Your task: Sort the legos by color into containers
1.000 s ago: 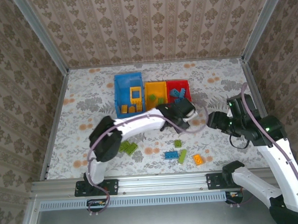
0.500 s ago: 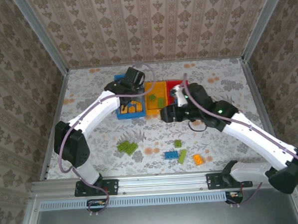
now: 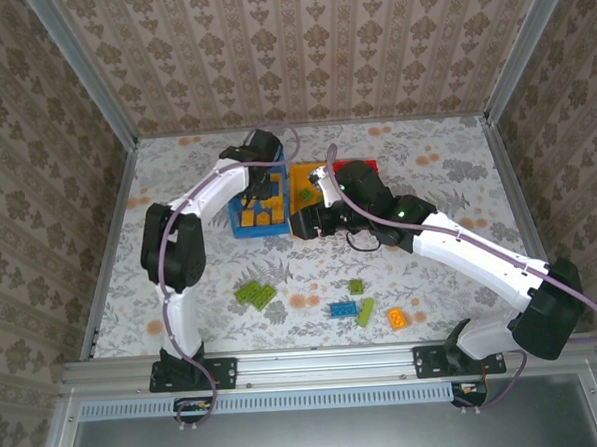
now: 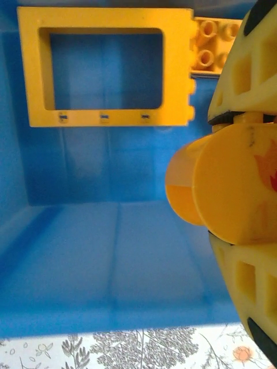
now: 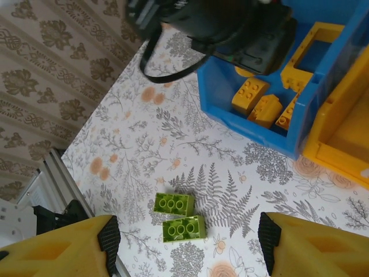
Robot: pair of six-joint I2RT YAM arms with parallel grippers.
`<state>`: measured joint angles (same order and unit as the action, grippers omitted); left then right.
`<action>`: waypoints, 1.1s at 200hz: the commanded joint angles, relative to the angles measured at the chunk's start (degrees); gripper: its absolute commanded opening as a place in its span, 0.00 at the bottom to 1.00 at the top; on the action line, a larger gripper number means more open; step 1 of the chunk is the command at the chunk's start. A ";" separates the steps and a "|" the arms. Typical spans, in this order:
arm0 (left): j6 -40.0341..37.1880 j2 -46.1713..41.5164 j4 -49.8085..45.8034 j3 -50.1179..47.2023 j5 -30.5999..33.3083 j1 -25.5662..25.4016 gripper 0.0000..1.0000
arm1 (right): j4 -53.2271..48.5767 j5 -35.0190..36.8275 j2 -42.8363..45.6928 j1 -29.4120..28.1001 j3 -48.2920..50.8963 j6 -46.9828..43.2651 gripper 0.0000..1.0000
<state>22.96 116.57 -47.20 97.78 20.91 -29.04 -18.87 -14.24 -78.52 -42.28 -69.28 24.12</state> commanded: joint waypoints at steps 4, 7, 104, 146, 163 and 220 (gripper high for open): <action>1.65 3.44 -2.98 4.07 1.87 0.55 0.35 | 2.47 -1.62 -0.28 -0.05 0.72 -0.95 0.68; 1.63 3.75 -3.02 4.41 1.86 0.55 0.36 | 2.53 -1.66 -0.19 -0.13 0.92 -0.89 0.68; 1.15 6.15 -4.78 8.40 3.32 -0.70 0.68 | 0.95 -0.88 0.99 0.42 2.57 -0.40 0.72; 2.00 2.24 -5.23 9.19 4.01 -2.57 0.69 | -0.71 0.71 2.43 0.62 3.56 -1.68 0.72; 3.25 -0.41 -5.55 8.78 4.25 -3.36 0.69 | -1.34 2.19 3.91 0.80 5.10 -2.16 0.72; 9.26 -16.91 -4.83 -2.19 1.87 -3.85 0.70 | -4.40 6.50 4.53 -3.85 8.74 -9.11 0.70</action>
<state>28.05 108.16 -50.81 100.57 23.77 -33.06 -20.86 -10.46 -74.02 -42.83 -62.24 20.73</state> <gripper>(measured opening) 0.701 0.704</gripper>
